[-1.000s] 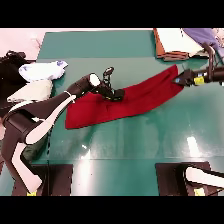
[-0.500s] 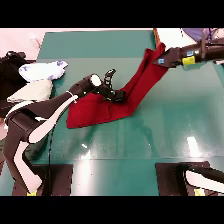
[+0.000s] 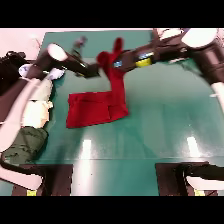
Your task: Fold the shirts.
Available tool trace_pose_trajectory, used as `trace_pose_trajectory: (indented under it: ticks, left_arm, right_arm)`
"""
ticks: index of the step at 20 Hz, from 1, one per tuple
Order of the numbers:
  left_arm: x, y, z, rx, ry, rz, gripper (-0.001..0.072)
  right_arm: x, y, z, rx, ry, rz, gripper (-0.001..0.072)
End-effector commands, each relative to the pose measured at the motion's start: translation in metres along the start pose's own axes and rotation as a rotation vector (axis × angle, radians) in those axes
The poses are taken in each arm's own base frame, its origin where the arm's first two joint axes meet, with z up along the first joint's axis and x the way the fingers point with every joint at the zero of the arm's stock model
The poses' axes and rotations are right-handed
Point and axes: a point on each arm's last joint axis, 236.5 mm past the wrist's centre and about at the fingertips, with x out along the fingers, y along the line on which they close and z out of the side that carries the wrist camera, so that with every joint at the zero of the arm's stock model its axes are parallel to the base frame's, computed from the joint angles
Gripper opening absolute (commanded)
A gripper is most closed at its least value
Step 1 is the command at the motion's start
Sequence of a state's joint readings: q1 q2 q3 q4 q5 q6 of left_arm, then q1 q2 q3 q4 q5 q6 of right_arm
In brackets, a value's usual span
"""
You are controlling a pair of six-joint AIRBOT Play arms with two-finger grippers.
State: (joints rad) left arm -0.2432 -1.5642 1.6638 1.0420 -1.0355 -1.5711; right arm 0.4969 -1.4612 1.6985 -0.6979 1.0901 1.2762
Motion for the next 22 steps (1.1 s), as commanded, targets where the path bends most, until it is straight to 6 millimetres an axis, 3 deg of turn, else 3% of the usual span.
trace_pose_trajectory:
  ticks: [1, 2, 4, 6, 9, 14, 17, 19, 20, 21, 22]
  left_arm:
    - [-0.116, 0.044, 0.049, 0.032, -0.216, 0.161, 0.0024]
    - [-0.14, 0.048, 0.055, 0.034, -0.259, 0.183, 0.0024]
    - [-0.167, 0.05, 0.059, 0.029, -0.304, 0.2, 0.0024]
    - [-0.176, 0.049, 0.055, 0.038, -0.299, 0.207, 0.0024]
    - [-0.171, 0.049, 0.046, 0.045, -0.256, 0.2, 0.0024]
    - [-0.163, 0.034, 0.042, 0.092, -0.24, 0.179, 0.0024]
    - [-0.152, 0.009, 0.04, 0.147, -0.238, 0.144, 0.0024]
    - [-0.147, -0.005, 0.042, 0.169, -0.251, 0.122, 0.0024]
    - [-0.146, -0.008, 0.042, 0.175, -0.256, 0.117, 0.0024]
    - [-0.145, -0.012, 0.042, 0.18, -0.255, 0.112, 0.0024]
    - [-0.144, -0.014, 0.041, 0.183, -0.254, 0.109, 0.0024]
  right_arm:
    - [0.098, 0.041, -0.007, -0.037, -0.038, 0.066, 0.0127]
    - [0.125, 0.05, -0.018, -0.044, -0.013, 0.088, 0.031]
    - [0.153, 0.059, -0.037, -0.066, 0.053, 0.117, 0.0337]
    - [0.15, 0.045, -0.04, -0.059, 0.088, 0.11, 0.0336]
    - [0.116, -0.012, -0.05, 0.009, 0.209, 0.057, 0.0316]
    - [0.04, -0.138, -0.111, 0.264, 0.386, -0.131, 0.0302]
    - [-0.004, -0.199, -0.141, 0.452, 0.297, -0.261, 0.0303]
    - [-0.023, -0.231, -0.162, 0.57, 0.199, -0.341, 0.0318]
    - [-0.025, -0.238, -0.172, 0.621, 0.164, -0.352, 0.0404]
    - [-0.021, -0.243, -0.182, 0.674, 0.139, -0.351, 0.0557]
    - [-0.016, -0.246, -0.19, 0.713, 0.124, -0.349, 0.0566]
